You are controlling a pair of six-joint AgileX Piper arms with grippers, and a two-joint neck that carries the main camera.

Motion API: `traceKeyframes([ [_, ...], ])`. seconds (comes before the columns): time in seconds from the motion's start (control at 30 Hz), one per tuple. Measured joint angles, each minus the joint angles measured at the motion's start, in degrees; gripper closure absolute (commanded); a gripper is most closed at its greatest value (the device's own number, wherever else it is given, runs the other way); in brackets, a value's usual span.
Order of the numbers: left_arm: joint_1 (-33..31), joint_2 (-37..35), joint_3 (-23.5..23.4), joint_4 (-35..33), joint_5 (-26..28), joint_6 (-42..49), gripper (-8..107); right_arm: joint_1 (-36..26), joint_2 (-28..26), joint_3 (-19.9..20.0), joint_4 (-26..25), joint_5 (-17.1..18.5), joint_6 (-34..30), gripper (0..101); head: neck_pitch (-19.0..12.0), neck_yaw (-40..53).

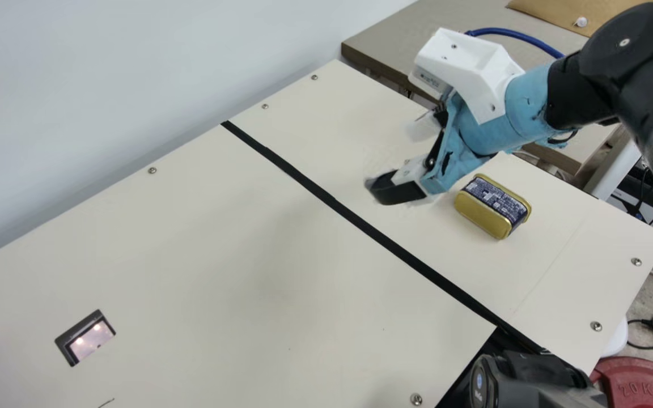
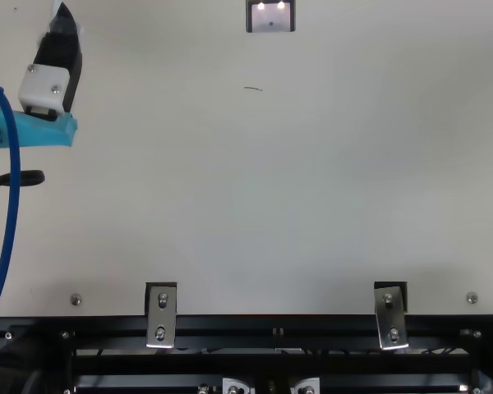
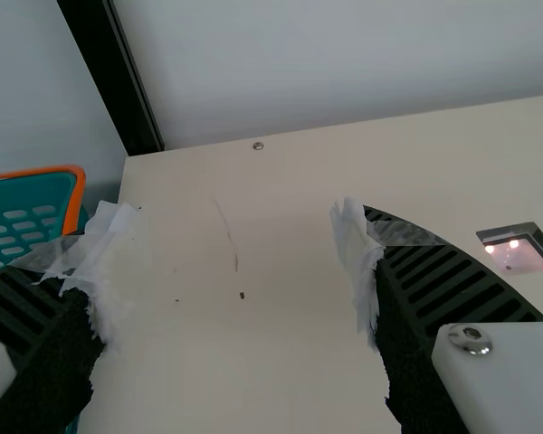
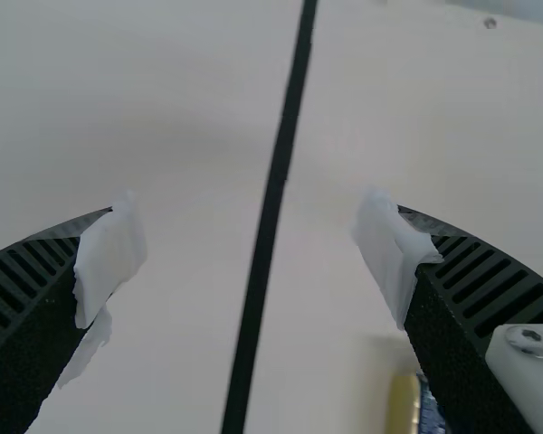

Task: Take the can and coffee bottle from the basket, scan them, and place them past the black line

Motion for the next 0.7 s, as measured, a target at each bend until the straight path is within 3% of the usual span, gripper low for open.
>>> traceKeyframes([
  [0.17,0.0,0.0,0.0,0.0,0.0,0.0,9,4.8,-5.5,0.1,3.2,5.6,5.6,0,0.0,0.0],
  [0.7,0.0,0.0,0.0,0.0,0.0,0.0,9,28.2,-16.8,-3.1,8.1,5.2,34.6,0,0.3,0.0],
])
